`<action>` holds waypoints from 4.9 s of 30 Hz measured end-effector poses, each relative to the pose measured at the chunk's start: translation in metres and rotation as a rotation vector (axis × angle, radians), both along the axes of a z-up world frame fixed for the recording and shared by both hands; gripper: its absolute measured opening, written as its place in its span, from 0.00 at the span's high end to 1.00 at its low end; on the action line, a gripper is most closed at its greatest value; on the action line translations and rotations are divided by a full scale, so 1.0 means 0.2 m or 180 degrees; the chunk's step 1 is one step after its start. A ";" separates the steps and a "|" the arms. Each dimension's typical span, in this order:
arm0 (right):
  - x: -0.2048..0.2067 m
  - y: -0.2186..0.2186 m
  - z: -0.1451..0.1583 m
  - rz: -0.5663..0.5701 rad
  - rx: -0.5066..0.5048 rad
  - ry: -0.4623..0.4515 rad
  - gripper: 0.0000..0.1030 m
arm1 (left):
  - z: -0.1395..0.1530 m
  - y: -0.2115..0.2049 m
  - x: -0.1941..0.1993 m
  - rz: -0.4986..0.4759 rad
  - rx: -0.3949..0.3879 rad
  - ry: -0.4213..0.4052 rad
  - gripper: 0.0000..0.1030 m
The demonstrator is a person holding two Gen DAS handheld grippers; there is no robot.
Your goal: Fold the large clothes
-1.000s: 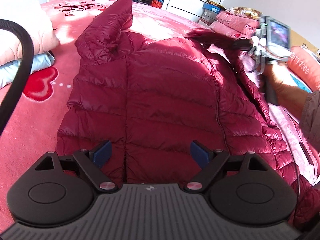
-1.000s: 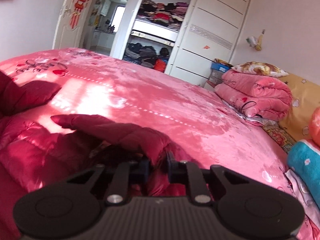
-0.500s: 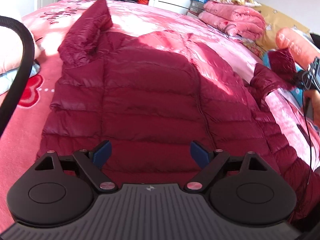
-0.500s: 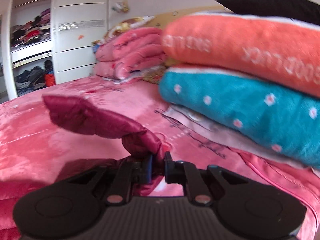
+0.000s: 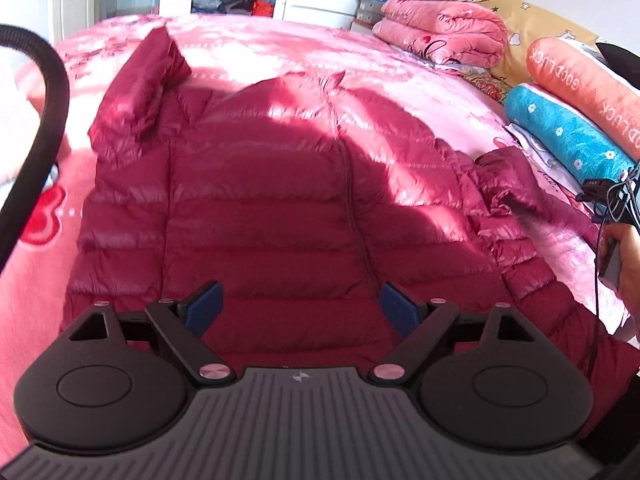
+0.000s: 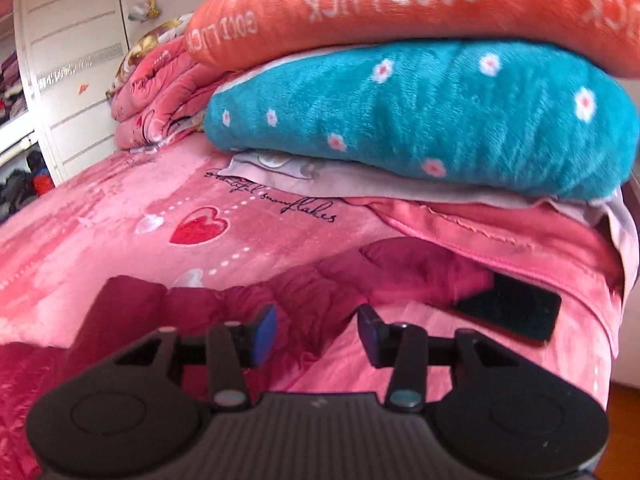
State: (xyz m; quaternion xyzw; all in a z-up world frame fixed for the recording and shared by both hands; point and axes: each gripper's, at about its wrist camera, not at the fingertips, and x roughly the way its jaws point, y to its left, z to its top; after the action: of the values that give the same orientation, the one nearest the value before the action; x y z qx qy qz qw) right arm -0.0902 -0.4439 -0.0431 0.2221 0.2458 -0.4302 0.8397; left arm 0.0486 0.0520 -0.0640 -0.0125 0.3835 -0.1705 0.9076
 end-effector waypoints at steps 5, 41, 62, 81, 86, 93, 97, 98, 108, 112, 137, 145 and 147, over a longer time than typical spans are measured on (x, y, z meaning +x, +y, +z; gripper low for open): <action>-0.09 0.18 0.12 0.0008 -0.0034 -0.0446 0.25 | 0.08 -0.01 0.04 -0.0038 0.0069 -0.0187 0.00; 0.50 0.96 -0.13 0.1703 0.1038 -0.0679 0.03 | -0.11 -0.27 1.44 0.0265 -0.0430 -0.0535 0.00; 0.51 0.88 -0.18 0.1526 0.1130 -0.0552 0.01 | -0.15 -0.25 1.20 -0.1208 -0.0534 0.0189 0.00; 0.54 0.89 -0.19 0.1601 0.1107 -0.0433 0.00 | -0.20 -0.09 1.68 -0.1161 0.0966 -0.0207 0.00; 0.55 0.90 -0.20 0.1616 0.1087 -0.0403 0.00 | -0.27 -0.11 1.72 -0.1100 0.0910 -0.0142 0.00; 0.55 0.90 -0.20 0.1630 0.1053 -0.0377 0.00 | -0.29 -0.16 1.59 -0.0885 0.0979 -0.0401 0.46; 0.55 0.91 -0.20 0.1628 0.1054 -0.0384 0.00 | -0.30 -0.14 1.50 -0.0476 0.1105 -0.0590 0.71; 0.55 0.91 -0.20 0.1629 0.1054 -0.0385 0.00 | -0.29 -0.13 1.49 -0.0358 0.1131 -0.0650 0.73; 0.57 0.96 -0.19 0.1834 0.0947 -0.0309 0.00 | -0.29 0.03 1.47 0.0411 0.1311 -0.0787 0.70; 0.59 1.00 -0.20 0.1915 0.0780 -0.0138 0.00 | -0.22 0.06 1.46 0.0440 0.1090 -0.0737 0.56; 0.62 1.10 -0.25 0.2051 0.0429 0.0067 0.00 | 0.19 0.89 1.78 0.1819 0.0156 -0.0442 0.06; 0.62 1.12 -0.28 0.2068 0.0249 0.0064 0.00 | -0.06 0.91 2.03 0.1716 -0.0126 -0.0025 0.07; 0.62 1.13 -0.28 0.2071 0.0203 0.0069 0.00 | -0.12 0.90 2.05 0.1626 -0.0199 0.0096 0.07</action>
State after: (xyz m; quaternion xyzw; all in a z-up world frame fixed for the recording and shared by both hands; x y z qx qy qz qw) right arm 0.0339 -0.2176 -0.0997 0.1535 0.3261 -0.1338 0.9231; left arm 0.4586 0.2321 -0.0883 -0.1395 0.3759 0.0527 0.9146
